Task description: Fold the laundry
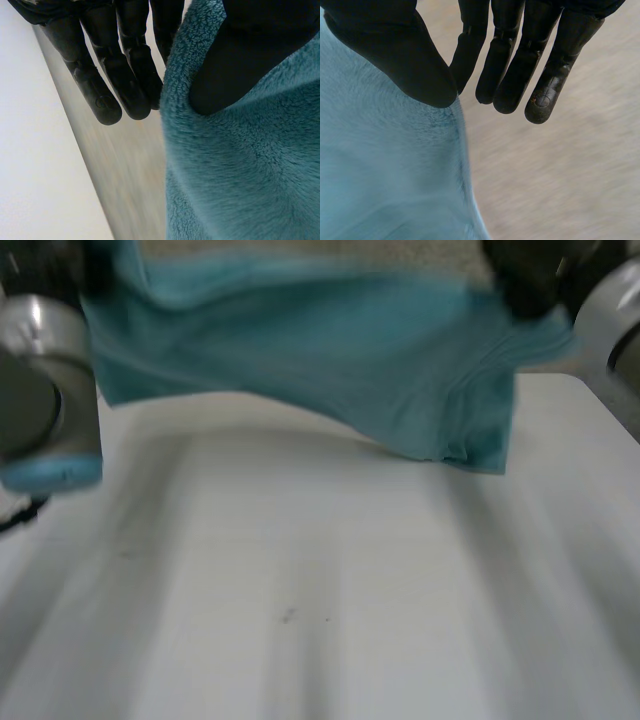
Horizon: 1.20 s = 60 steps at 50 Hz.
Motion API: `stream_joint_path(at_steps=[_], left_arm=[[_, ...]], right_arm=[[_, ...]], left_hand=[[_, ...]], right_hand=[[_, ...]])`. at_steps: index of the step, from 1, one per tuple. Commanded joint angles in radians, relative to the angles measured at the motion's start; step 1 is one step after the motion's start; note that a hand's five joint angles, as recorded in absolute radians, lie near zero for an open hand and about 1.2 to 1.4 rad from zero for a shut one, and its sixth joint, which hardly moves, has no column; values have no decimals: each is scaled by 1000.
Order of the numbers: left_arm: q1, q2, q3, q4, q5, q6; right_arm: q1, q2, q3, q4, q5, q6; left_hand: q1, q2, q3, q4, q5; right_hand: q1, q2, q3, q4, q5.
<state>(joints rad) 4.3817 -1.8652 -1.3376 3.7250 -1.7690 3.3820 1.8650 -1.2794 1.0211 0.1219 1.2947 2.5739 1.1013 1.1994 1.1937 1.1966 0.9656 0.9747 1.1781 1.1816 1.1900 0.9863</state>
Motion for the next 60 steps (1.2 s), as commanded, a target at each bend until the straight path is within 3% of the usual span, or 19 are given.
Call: stream_joint_path(at_steps=[1, 5, 7, 8, 11, 19, 23, 28, 31, 38, 48, 55, 60], left_arm=[[96, 0, -351, -16, 5, -36], [144, -9, -498, -27, 8, -69], [153, -11, -528, -36, 13, -69], [157, -11, -551, -51, 16, -69], [157, -11, -566, -74, 25, -64], [125, 113, -565, -310, 152, -3], [119, 187, -555, -315, 221, 92], [116, 222, -561, -313, 308, 220], [101, 216, -574, -320, 396, 359], [94, 118, -540, -346, 428, 485], [88, -89, -344, -585, 439, 471], [87, -183, -241, -646, 437, 389], [87, -210, -226, -651, 437, 366]], right_arm=[[10, 54, 335, 134, -28, -130], [10, 92, 464, 53, -26, -138], [10, 115, 510, -8, -22, -126], [11, 121, 522, -25, -17, -121], [14, 127, 560, -68, -5, -94], [45, 130, 613, -94, 0, -49], [49, 130, 625, -104, 0, -47], [59, 129, 629, -107, 0, -47], [60, 129, 631, -107, 0, -47], [60, 130, 633, -108, 0, -49], [59, 127, 640, -108, 2, -51], [56, 130, 648, -110, 0, -52], [54, 130, 645, -116, 0, -51]], left_hand=[[295, 197, 203, 200, 256], [252, 154, 159, 156, 213], [88, -10, -5, -7, 49], [-99, -197, -191, -194, -138], [-213, -311, -305, -308, -251], [-737, -835, -830, -833, -776], [-843, -941, -936, -939, -882], [-847, -945, -939, -942, -886], [-811, -910, -904, -907, -850], [-627, -725, -719, -722, -666], [-626, -725, -719, -722, -665], [-600, -698, -693, -695, -639], [-439, -537, -531, -534, -478]], right_hand=[[422, 218, 215, 206, 235], [422, 218, 215, 206, 235], [422, 218, 215, 206, 235], [422, 218, 215, 206, 235], [422, 218, 215, 206, 235], [422, 218, 215, 206, 235], [422, 218, 215, 206, 235], [422, 218, 215, 206, 235], [422, 218, 215, 206, 235], [422, 218, 215, 206, 235], [422, 218, 215, 206, 235], [422, 218, 215, 206, 235], [422, 218, 215, 206, 235]])
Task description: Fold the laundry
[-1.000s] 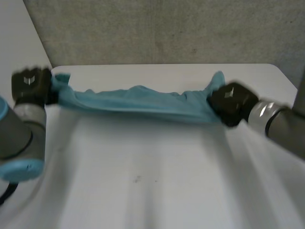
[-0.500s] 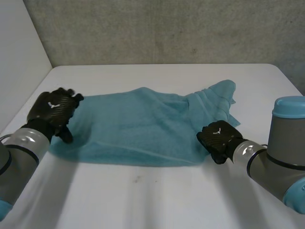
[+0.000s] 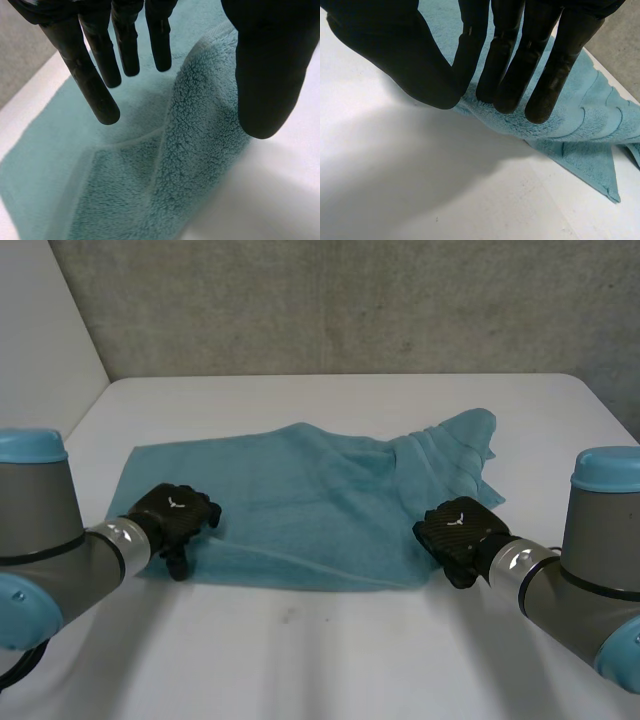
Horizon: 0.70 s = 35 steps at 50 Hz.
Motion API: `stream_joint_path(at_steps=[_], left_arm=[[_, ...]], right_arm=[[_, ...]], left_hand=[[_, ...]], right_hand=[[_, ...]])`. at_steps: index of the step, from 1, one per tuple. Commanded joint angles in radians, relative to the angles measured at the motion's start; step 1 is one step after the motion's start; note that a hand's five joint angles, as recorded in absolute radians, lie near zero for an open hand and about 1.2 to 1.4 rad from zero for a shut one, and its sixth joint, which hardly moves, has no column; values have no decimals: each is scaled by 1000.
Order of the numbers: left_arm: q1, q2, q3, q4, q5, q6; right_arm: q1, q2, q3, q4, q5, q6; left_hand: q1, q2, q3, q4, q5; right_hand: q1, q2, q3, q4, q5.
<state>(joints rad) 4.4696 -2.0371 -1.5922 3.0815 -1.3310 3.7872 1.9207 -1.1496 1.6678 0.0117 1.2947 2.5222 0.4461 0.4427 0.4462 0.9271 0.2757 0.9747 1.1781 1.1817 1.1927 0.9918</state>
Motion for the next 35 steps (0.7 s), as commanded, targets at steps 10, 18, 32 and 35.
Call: stream_joint_path(at_steps=[10, 18, 32, 35], left_arm=[[-1, 15, 26, 9, -5, -70], [2, 84, -14, 45, -8, -142], [22, 159, -66, 59, -91, -147], [28, 160, -69, 59, -106, -147]], right_arm=[[-8, -1, -8, -52, 5, 41], [-14, -7, -36, -55, 5, 219], [-164, -44, -141, 99, -15, 339], [-167, -38, -146, 109, -18, 311]], left_hand=[[950, 954, 950, 469, 946], [950, 954, 950, 469, 946], [950, 954, 950, 469, 946], [950, 954, 950, 469, 946]], right_hand=[[422, 218, 215, 204, 230], [-431, -634, -638, -649, -623], [-608, -811, -815, -826, -800], [-587, -791, -794, -805, -779]])
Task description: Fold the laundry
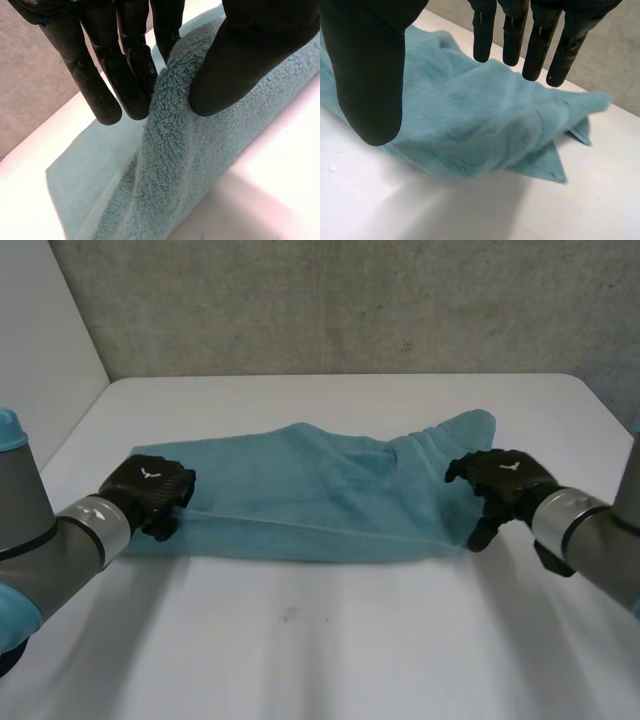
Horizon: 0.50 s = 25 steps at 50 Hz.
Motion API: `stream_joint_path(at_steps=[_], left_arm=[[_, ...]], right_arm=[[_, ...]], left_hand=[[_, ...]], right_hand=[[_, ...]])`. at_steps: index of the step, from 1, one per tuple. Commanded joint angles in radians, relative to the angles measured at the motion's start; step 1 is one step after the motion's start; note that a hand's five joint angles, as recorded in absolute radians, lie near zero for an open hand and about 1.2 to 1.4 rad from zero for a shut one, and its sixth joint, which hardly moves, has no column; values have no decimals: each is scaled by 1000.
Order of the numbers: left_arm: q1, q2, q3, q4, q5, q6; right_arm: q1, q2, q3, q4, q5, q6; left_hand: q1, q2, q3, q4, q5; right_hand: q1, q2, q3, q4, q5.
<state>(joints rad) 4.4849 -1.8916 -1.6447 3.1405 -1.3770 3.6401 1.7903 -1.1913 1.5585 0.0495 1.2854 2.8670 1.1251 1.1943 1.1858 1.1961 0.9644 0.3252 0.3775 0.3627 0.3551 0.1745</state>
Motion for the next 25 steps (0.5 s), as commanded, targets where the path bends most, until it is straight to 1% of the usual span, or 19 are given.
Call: stream_joint_path(at_steps=[1, 7, 10, 15, 16, 19, 20, 25], left_arm=[[17, 14, -17, 3, -66, 0], [36, 14, -18, 3, -68, 0], [43, 14, -18, 4, -66, 0], [43, 13, -17, 6, -66, -2], [43, 13, -17, 6, -66, -2], [43, 13, -17, 7, -68, -2], [43, 13, -17, 13, -68, -2], [43, 13, -17, 24, -68, -2]], right_arm=[[-40, 4, -37, 73, -9, -44], [-69, 7, -11, 59, -9, -117], [-63, 38, 2, 14, -31, -133], [-59, 87, 3, -57, -31, -118], [-39, 108, 2, -86, -28, -101], [-14, 117, -3, -97, -29, -78], [21, 134, -11, -100, -34, -43], [55, 159, -14, -120, -35, -2]], left_hand=[[271, 202, 210, 200, 257], [271, 202, 210, 200, 257], [271, 202, 210, 200, 257], [271, 202, 210, 200, 257], [271, 202, 210, 200, 257], [271, 202, 210, 200, 257], [271, 202, 210, 200, 257], [271, 202, 210, 200, 257]], right_hand=[[65, 13, 28, 35, 41], [62, 10, 25, 32, 38], [68, 16, 31, 38, 44], [112, 60, 74, 82, 88], [127, 74, 89, 97, 103], [127, 74, 89, 97, 103], [124, 72, 86, 94, 100], [124, 72, 86, 94, 100]])
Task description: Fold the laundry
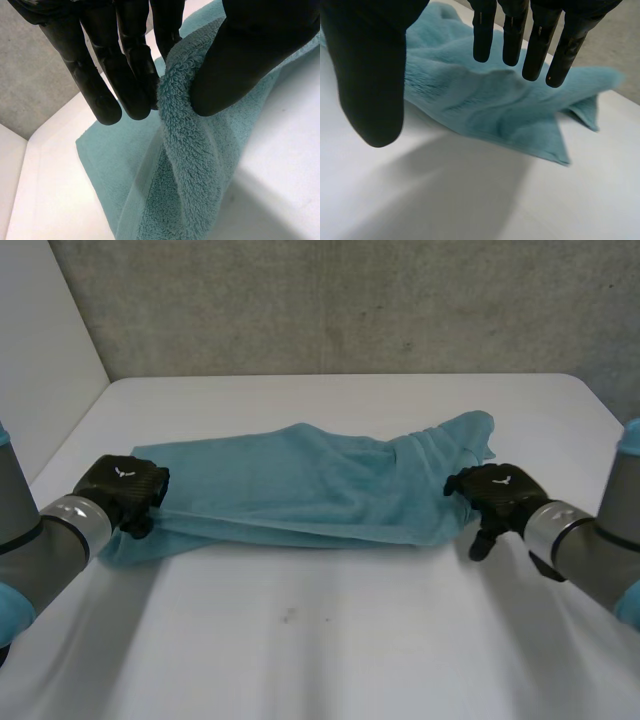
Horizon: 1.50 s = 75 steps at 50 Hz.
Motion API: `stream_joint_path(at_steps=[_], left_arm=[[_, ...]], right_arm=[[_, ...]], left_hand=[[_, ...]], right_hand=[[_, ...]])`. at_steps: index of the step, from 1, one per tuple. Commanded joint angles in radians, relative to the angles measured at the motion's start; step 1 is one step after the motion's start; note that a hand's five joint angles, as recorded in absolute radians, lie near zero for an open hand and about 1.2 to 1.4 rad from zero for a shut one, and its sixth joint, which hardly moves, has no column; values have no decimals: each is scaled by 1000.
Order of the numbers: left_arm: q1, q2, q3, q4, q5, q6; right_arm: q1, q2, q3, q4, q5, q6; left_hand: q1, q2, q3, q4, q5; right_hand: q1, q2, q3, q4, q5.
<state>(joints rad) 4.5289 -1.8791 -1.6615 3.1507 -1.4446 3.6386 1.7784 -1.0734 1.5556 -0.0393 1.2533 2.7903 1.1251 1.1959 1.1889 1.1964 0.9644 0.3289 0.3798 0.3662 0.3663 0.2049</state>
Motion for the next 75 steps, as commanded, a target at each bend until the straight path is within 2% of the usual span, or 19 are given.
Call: stream_joint_path(at_steps=[1, 7, 9, 11, 13, 15, 19, 24, 26, 29, 34, 39, 43, 48, 53, 58, 62, 67, 75], left_arm=[[-1, 0, 0, 15, 0, 0], [-1, 0, 3, 17, 0, 0], [-1, 0, 3, 17, 0, 0], [-1, 0, 3, 17, 0, 0], [-1, 0, 2, 17, -2, 0], [-4, 3, 0, 15, -3, 0], [-4, 53, -14, 6, -7, 0], [-5, 106, -40, 6, -3, 0], [-11, 138, -63, 5, -7, 0], [-16, 158, -78, 5, -8, 2], [-17, 149, -119, -8, -7, 8], [-21, 57, -121, -4, -8, 15], [-21, -38, -58, 17, -10, 17], [-28, -117, 146, 120, -99, 18], [-47, -167, 468, 294, -146, 81], [-57, -160, 641, 567, -157, 155], [-71, -98, 632, 738, -165, 138], [-60, -45, 467, 717, -177, 78], [-57, -29, 166, 651, -181, 57]], right_arm=[[70, 44, -12, -40, -3, 80], [107, 98, -34, -131, 20, 98], [108, 134, -64, -175, 72, 97], [107, 142, -72, -186, 95, 97], [101, 148, -94, -223, 210, 74], [104, 116, -91, -243, 259, 49], [95, -29, -65, -232, 247, -7], [99, -195, -61, -117, 210, -123], [96, -255, -116, 69, 202, -219], [98, -263, -152, 177, 198, -255], [96, -229, -226, 575, 199, -383], [98, -157, -215, 642, 202, -488], [105, -48, -239, 570, 207, -514], [108, 44, -377, 441, 270, -514], [111, 107, -794, 241, 380, -514], [111, 107, -1057, 18, 390, -503], [115, 58, -1007, -122, 387, -480], [115, -81, -731, -129, 306, -469], [113, -92, -384, -128, 229, -465]], left_hand=[[271, 200, 207, 200, 257], [271, 200, 207, 200, 257], [271, 200, 207, 200, 257], [271, 200, 207, 200, 257], [271, 200, 207, 200, 257], [271, 200, 207, 200, 257], [271, 200, 207, 200, 257], [271, 200, 207, 200, 257], [271, 200, 207, 200, 257], [271, 200, 207, 200, 257], [271, 200, 207, 200, 257], [271, 200, 207, 200, 257], [271, 200, 207, 200, 257], [271, 200, 207, 200, 257], [271, 200, 207, 200, 257], [271, 200, 207, 200, 257], [271, 200, 207, 200, 257], [271, 200, 207, 200, 257], [271, 200, 207, 200, 257]], right_hand=[[123, 72, 86, 86, 72], [255, 204, 217, 217, 204], [602, 552, 565, 565, 552], [727, 676, 689, 689, 676], [1066, 1015, 1029, 1029, 1016], [1067, 1016, 1030, 1030, 1017], [1067, 1016, 1030, 1030, 1017], [1067, 1016, 1030, 1030, 1017], [1067, 1016, 1030, 1030, 1017], [1067, 1016, 1030, 1030, 1017], [1067, 1016, 1030, 1030, 1017], [1067, 1016, 1030, 1030, 1017], [1067, 1016, 1030, 1030, 1017], [1067, 1016, 1030, 1030, 1017], [1067, 1016, 1030, 1030, 1017], [1067, 1016, 1030, 1030, 1017], [1067, 1016, 1030, 1030, 1017], [1067, 1016, 1030, 1030, 1017], [1067, 1016, 1030, 1030, 1017]])
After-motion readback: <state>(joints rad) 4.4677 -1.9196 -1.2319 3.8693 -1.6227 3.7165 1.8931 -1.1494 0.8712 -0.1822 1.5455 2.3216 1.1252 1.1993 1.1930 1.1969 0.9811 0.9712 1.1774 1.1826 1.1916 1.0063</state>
